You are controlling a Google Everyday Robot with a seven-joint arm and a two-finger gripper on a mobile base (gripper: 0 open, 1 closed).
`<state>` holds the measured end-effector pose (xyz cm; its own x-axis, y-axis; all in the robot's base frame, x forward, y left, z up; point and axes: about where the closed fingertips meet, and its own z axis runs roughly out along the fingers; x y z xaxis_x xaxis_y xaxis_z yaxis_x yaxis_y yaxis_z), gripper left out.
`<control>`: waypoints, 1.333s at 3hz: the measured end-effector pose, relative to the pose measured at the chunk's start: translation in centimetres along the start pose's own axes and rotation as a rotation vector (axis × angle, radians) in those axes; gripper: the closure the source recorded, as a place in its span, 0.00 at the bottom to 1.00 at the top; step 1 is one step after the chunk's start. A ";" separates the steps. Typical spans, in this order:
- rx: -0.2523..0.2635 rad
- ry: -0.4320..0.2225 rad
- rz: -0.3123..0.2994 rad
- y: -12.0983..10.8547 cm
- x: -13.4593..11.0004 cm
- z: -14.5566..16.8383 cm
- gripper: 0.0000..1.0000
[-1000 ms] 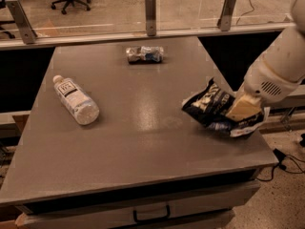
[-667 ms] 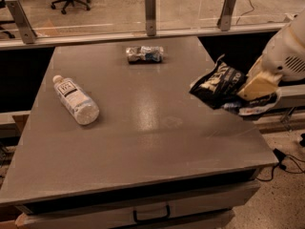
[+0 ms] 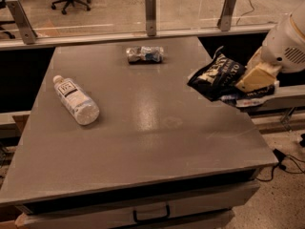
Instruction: Move blue chip bag near redbull can
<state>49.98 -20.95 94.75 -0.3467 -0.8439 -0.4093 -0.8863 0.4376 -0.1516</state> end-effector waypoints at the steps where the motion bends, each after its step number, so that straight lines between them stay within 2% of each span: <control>1: -0.013 -0.038 -0.007 -1.5 -2.2 1.9 1.00; 2: -0.012 -0.107 0.043 -4.6 -5.4 4.5 1.00; 3: 0.022 -0.168 0.096 -8.5 -8.2 7.0 1.00; 4: 0.064 -0.220 0.156 -11.9 -9.7 8.4 1.00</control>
Offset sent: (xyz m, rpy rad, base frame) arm 0.1444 0.0645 -0.0191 0.2291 -0.0422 -0.0973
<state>66.49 -15.41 93.01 -0.3961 -0.6804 -0.6166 -0.8037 0.5817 -0.1256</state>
